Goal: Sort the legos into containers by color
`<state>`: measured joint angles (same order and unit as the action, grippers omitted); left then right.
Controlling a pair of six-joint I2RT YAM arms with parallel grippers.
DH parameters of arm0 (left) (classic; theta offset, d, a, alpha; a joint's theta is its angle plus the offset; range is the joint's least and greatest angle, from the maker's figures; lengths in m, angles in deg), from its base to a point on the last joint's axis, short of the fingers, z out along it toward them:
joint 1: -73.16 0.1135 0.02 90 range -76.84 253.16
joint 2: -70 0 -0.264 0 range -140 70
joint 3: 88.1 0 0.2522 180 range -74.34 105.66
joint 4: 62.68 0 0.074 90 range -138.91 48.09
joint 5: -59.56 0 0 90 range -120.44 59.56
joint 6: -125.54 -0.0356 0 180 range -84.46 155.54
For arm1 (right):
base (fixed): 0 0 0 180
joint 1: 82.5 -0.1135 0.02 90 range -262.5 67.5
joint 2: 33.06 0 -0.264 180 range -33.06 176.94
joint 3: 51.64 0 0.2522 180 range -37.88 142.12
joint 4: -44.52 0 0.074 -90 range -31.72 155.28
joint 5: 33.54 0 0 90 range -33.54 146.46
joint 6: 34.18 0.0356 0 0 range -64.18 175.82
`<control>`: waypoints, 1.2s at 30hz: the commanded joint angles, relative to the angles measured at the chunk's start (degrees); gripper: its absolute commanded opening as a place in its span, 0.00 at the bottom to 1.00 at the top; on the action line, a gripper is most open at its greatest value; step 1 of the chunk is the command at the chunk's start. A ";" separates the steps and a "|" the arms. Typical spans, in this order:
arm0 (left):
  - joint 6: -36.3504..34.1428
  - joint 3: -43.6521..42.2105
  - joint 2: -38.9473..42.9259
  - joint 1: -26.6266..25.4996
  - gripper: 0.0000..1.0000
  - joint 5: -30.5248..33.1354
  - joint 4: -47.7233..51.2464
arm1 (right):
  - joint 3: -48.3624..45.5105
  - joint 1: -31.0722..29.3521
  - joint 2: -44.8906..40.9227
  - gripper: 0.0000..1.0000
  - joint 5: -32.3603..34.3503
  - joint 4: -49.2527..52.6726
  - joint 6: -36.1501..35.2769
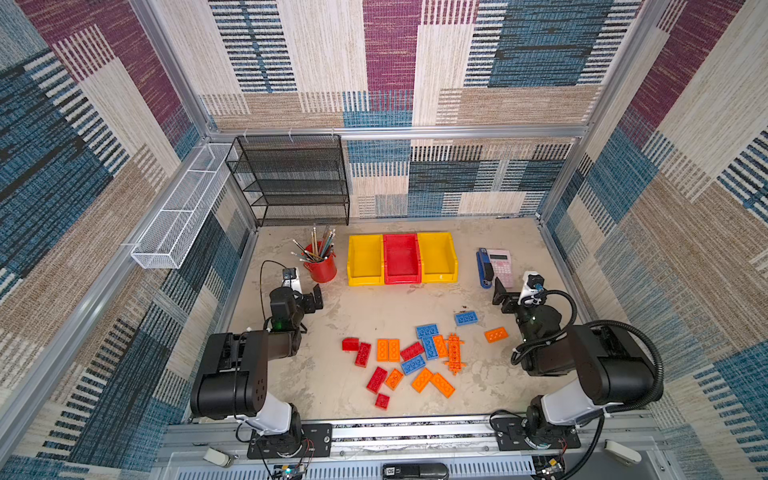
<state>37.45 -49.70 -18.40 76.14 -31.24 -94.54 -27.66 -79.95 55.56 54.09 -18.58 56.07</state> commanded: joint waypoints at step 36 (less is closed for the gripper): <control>1.89 7.44 16.04 -8.91 0.99 17.04 24.78 | 25.37 -9.90 -20.93 0.99 15.41 66.05 13.63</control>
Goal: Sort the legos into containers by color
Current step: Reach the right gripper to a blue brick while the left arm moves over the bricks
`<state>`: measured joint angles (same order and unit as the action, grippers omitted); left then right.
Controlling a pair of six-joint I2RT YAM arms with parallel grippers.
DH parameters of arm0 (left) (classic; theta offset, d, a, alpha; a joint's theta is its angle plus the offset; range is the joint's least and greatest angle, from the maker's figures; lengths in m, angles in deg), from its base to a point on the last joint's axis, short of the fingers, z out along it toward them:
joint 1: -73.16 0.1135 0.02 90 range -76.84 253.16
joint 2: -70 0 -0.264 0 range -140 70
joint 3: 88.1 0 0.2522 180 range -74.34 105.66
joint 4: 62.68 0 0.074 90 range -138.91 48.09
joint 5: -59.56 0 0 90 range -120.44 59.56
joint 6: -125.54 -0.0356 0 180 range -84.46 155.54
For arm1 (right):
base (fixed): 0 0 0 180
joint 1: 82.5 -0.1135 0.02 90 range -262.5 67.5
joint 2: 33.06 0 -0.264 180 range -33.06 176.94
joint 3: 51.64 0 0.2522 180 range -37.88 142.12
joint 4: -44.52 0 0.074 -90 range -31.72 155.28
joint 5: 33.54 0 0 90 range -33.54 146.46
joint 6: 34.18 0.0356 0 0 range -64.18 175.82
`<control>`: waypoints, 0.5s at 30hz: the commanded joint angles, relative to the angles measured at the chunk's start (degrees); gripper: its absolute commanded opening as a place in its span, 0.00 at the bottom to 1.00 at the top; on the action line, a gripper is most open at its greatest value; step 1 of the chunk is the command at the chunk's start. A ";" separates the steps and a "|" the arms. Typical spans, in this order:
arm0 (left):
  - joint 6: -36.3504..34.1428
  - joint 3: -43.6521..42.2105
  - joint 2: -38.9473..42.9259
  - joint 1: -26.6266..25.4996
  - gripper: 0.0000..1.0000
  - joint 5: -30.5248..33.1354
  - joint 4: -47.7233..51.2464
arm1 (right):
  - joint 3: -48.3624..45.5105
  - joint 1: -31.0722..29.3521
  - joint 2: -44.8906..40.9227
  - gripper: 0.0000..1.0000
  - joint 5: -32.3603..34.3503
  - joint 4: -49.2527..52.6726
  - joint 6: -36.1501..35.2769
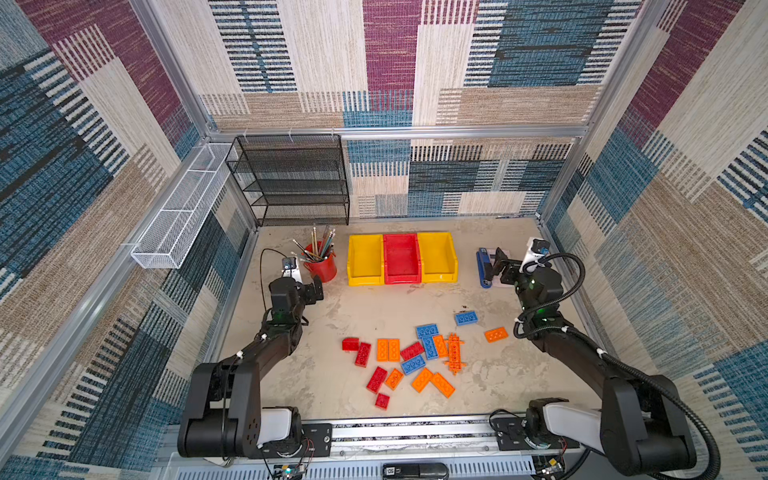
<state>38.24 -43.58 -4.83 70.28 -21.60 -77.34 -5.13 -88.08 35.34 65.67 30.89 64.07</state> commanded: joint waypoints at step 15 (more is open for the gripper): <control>16.98 -5.79 29.54 -28.43 0.99 2.06 25.37 | 8.85 -15.58 -1.28 0.99 0.80 43.00 11.48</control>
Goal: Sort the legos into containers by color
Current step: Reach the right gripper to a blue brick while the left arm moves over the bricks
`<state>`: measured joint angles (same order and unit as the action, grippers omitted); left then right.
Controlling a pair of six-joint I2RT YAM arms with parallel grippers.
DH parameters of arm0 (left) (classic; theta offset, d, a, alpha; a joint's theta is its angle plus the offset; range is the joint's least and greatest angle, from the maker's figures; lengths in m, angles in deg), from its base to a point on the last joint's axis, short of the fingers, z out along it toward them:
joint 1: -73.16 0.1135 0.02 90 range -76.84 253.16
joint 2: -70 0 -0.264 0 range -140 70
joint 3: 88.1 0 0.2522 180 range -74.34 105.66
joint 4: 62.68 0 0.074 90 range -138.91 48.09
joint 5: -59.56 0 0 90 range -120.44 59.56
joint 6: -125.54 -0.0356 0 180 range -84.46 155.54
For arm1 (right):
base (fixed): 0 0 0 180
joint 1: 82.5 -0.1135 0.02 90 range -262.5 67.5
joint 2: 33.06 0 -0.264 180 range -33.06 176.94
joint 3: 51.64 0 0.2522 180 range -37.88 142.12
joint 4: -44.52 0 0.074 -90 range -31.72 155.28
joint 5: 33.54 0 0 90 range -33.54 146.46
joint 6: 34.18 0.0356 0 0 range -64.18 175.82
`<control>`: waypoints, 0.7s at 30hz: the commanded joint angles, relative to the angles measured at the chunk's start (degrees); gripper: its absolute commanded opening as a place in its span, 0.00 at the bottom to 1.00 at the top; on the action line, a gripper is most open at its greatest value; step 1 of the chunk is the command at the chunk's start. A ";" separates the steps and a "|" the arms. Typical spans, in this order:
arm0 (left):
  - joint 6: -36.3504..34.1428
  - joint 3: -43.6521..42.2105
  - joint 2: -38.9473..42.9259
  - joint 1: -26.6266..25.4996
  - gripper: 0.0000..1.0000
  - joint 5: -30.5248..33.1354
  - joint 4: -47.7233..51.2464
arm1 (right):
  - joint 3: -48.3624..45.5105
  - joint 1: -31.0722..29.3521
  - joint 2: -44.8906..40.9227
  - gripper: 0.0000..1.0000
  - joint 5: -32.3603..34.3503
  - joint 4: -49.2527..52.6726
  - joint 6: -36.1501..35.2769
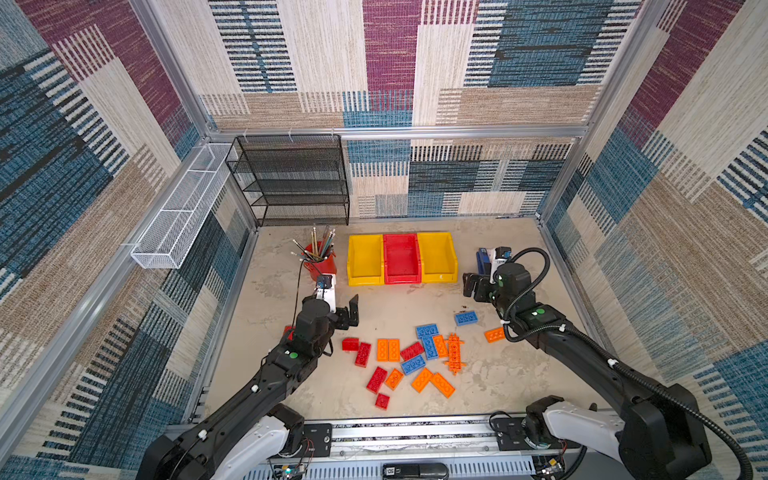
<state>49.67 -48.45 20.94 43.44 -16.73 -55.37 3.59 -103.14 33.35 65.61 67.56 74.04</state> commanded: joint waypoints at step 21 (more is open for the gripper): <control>1.88 -0.12 0.19 -11.35 0.99 -6.34 5.08 | -2.21 -1.33 11.88 0.98 -4.40 6.67 1.21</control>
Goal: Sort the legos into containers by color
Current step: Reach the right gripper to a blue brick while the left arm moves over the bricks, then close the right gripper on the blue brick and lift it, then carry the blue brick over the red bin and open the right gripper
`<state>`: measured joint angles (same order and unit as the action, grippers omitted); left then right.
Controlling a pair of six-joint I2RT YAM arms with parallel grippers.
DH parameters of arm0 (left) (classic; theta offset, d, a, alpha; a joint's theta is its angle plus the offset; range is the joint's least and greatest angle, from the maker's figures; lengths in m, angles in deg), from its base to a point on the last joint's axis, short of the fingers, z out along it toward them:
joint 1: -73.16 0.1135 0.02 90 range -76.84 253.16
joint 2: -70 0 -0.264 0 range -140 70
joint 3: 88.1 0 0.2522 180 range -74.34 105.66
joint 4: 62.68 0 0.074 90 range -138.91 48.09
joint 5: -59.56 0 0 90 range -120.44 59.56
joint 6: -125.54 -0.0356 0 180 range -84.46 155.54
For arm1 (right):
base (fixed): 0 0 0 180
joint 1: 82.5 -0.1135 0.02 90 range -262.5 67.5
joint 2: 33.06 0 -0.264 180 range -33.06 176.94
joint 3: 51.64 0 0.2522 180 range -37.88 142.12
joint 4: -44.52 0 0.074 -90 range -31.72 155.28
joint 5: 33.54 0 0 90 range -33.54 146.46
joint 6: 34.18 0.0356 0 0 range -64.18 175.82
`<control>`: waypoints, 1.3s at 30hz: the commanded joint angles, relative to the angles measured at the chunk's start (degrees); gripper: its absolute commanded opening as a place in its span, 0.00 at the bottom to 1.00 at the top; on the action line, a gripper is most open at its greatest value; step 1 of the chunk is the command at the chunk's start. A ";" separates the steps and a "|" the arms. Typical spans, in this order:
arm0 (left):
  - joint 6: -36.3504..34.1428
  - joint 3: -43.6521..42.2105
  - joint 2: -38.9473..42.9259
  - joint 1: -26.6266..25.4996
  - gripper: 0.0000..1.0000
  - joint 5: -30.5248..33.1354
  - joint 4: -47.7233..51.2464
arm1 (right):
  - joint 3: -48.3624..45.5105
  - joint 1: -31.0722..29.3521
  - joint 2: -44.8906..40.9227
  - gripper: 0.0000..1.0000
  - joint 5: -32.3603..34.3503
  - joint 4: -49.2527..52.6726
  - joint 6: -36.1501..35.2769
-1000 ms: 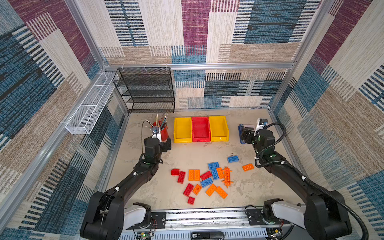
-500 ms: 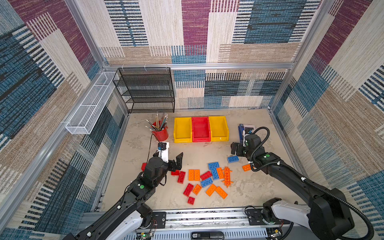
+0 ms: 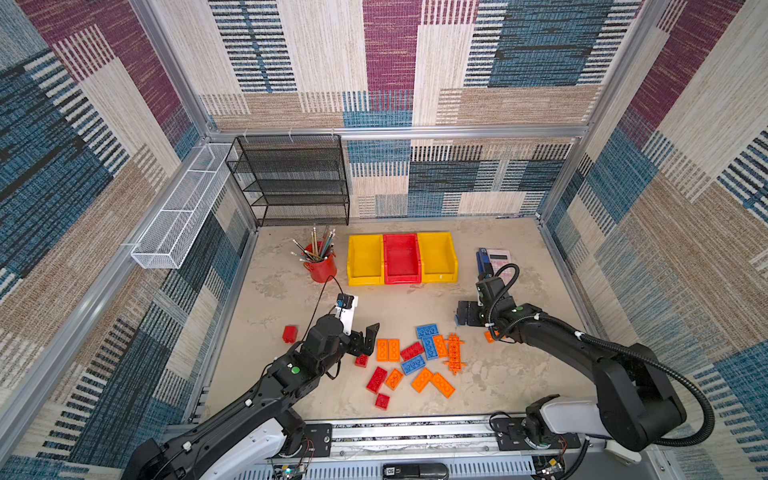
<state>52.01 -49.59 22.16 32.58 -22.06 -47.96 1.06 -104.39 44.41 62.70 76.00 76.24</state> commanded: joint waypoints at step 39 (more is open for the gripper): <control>-4.47 3.82 -3.48 -3.20 0.99 0.84 -0.95 | 13.67 -2.70 8.52 0.55 1.06 4.88 -2.81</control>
<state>49.05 -45.96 19.02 29.37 -21.60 -47.85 11.16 -106.90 52.95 63.11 80.15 73.80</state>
